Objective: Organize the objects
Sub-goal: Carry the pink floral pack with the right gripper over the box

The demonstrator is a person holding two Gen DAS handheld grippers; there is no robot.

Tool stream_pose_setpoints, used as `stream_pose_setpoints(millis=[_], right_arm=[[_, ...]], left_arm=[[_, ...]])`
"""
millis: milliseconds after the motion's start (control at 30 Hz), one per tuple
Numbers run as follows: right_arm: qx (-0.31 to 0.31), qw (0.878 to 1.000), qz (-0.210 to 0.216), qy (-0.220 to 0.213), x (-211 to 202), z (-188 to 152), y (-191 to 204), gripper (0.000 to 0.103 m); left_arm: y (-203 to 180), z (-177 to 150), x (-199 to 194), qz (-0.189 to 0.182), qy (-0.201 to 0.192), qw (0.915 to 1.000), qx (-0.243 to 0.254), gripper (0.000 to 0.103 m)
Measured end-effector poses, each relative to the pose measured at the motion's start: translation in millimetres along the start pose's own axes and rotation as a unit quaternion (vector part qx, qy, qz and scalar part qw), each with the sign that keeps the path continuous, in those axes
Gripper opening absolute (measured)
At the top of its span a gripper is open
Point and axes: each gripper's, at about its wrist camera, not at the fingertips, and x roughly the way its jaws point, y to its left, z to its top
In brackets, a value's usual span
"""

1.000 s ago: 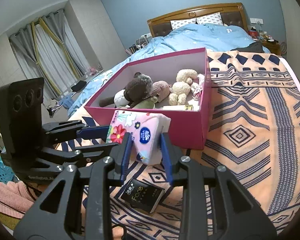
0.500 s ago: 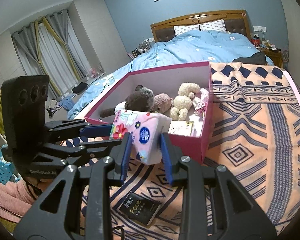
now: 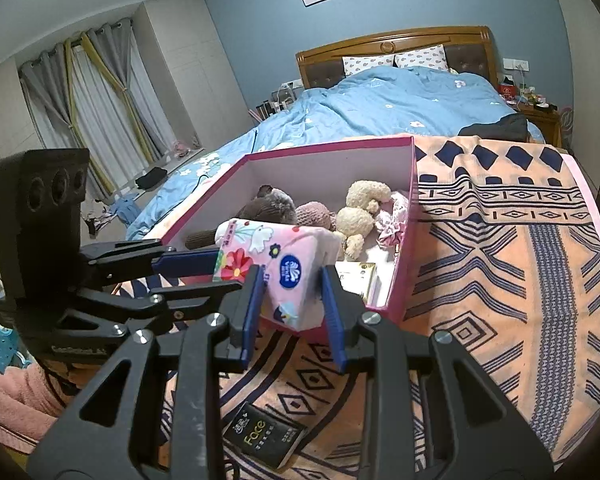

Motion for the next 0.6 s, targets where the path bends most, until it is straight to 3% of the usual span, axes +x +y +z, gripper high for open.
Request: stream_pose_setpoints(millis=[600], right_arm=[[-0.004,1.000,-0.007,0.002,17.0,15.2,-8.2,0.033]], left_arm=[[15.4,10.3,13.6,0.006,0.007,0.9999,-0.012,0.040]])
